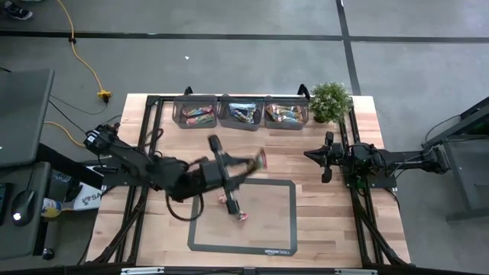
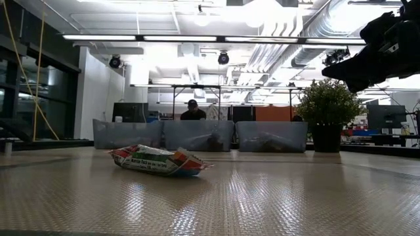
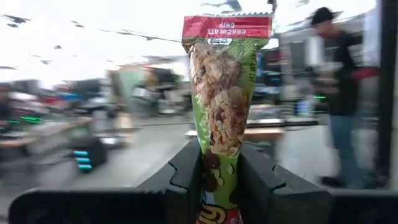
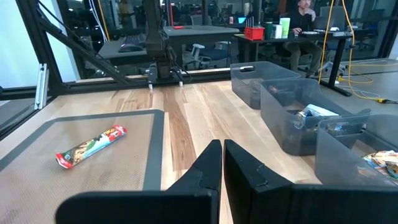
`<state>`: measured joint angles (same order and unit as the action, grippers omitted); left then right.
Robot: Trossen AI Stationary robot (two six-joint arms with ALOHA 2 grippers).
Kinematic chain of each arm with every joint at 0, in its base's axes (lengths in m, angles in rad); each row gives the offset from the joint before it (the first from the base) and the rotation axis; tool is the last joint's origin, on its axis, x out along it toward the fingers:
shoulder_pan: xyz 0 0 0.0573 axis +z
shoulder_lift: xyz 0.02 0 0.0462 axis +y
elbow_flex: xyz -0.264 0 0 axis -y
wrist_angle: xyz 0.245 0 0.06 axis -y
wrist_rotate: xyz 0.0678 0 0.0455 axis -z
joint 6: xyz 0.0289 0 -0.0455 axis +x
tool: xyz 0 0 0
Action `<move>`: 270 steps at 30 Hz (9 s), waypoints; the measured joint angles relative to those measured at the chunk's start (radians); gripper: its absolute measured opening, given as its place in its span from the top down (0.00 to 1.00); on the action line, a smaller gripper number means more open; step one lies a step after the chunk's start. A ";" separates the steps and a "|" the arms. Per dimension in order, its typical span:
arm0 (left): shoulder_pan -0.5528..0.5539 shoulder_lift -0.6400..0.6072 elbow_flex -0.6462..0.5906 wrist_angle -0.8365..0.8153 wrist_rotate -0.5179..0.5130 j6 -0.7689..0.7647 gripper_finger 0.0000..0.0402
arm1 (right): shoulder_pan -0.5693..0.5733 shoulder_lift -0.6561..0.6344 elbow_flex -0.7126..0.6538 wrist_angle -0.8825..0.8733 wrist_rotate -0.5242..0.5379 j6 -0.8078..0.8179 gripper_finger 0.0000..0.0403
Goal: Pick and place Granola Bars by type
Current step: Put the red granola bar into the left black bin
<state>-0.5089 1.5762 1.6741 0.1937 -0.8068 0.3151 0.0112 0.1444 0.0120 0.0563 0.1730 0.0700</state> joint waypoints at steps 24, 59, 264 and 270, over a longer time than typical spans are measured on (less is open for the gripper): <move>0.756 -0.345 0.000 -0.679 0.099 -0.082 0.81 | 0.000 0.000 0.000 0.000 0.000 0.000 1.00; 1.639 0.107 0.000 -1.421 1.206 0.337 0.81 | 0.000 0.000 0.000 0.000 0.000 0.000 1.00; 0.201 0.316 -0.377 -0.868 0.872 -0.028 0.48 | 0.000 0.004 0.000 0.000 0.000 0.000 1.00; 0.202 0.330 -0.376 -0.829 0.901 0.004 0.48 | 0.000 0.013 0.000 0.000 0.000 0.000 1.00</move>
<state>-0.3069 1.9067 1.2981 -0.6354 0.0946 0.3187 0.0113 0.1570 0.0116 0.0563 0.1734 0.0700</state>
